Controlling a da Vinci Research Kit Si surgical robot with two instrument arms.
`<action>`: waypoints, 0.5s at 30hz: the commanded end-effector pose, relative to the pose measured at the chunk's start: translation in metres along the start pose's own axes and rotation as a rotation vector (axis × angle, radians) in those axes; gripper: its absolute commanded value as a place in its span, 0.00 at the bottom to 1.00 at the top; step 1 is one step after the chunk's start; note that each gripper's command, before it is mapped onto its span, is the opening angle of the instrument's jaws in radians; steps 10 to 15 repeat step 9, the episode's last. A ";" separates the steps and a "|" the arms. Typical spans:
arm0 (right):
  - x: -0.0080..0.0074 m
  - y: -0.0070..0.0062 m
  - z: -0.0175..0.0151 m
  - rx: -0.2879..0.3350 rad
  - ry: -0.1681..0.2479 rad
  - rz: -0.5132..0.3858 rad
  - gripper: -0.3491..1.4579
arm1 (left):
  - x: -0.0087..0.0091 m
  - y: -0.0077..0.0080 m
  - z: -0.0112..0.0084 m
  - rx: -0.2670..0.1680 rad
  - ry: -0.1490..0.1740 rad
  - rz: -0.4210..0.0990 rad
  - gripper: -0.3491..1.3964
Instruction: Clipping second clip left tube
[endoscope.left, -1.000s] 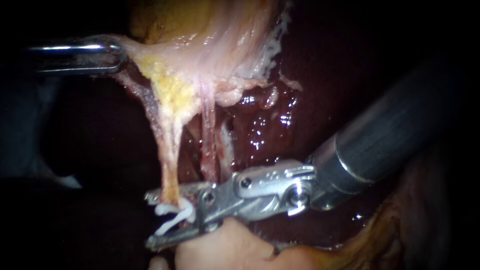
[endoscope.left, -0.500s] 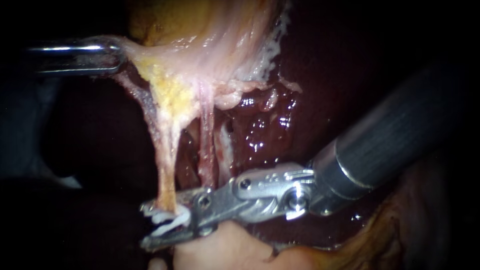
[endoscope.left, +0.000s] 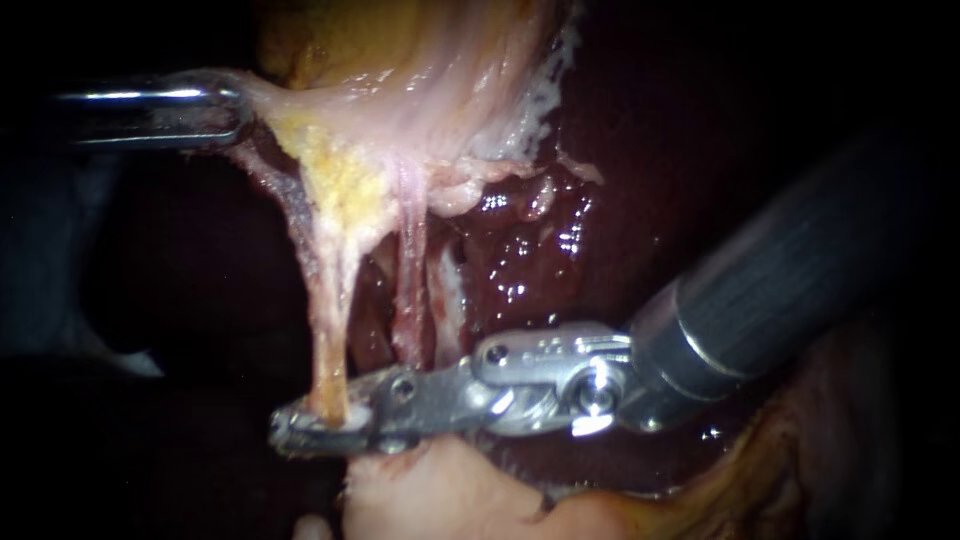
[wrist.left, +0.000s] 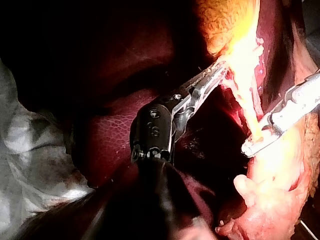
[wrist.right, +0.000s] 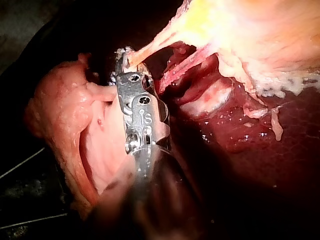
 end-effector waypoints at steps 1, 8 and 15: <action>-0.0002 0.0000 0.0000 -0.003 0.000 0.007 0.00 | 0.0000 0.0000 0.0000 0.000 0.000 0.000 0.00; -0.0003 0.0002 -0.0001 0.002 -0.004 0.006 0.00 | 0.0000 -0.0002 0.0000 -0.001 0.000 0.000 0.00; -0.0003 0.0002 -0.0001 0.002 -0.004 0.007 0.00 | 0.0000 -0.0002 0.0000 -0.001 0.000 0.000 0.00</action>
